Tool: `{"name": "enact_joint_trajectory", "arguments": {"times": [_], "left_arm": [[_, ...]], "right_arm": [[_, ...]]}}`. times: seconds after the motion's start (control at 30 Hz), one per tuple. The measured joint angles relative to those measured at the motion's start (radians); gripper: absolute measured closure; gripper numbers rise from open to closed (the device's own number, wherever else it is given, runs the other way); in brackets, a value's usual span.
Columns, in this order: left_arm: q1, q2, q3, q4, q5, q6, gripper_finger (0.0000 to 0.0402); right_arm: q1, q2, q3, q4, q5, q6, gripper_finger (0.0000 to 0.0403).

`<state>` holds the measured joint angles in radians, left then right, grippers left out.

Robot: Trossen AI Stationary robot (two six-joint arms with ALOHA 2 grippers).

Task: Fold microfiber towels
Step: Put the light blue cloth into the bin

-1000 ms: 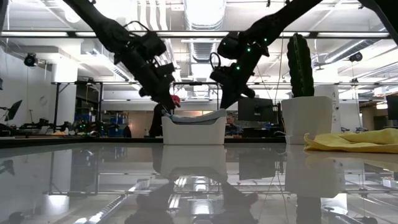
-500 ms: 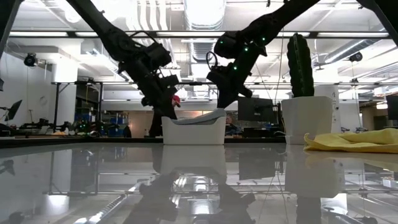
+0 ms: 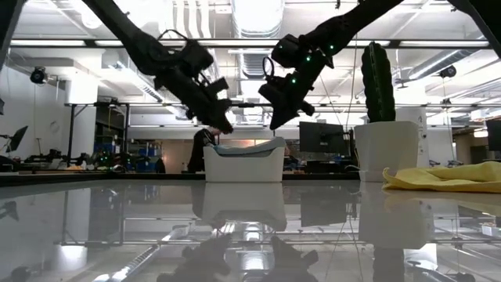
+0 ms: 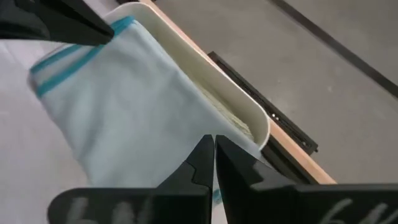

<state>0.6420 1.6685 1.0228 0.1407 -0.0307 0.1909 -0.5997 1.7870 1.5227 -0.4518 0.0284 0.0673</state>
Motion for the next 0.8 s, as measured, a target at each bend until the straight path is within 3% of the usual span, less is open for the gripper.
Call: {"name": "enact_joint_trajectory", "arguments": {"times": [0.3,0.57,0.8], "left_arm": [[0.006,0.097,0.010,0.006,-0.096,-0.017,0.0394],[0.007,0.097,0.008,-0.082,-0.181,-0.027,0.0394],[0.006,0.082,0.010,-0.111,-0.185,-0.027,0.0394]], "right_arm": [[-0.005,0.062,-0.021,0.092,0.000,0.002,0.0394],[-0.005,0.143,-0.022,0.130,0.024,0.000,0.0394],[-0.005,0.143,-0.022,0.120,0.024,0.000,0.0394]]}}
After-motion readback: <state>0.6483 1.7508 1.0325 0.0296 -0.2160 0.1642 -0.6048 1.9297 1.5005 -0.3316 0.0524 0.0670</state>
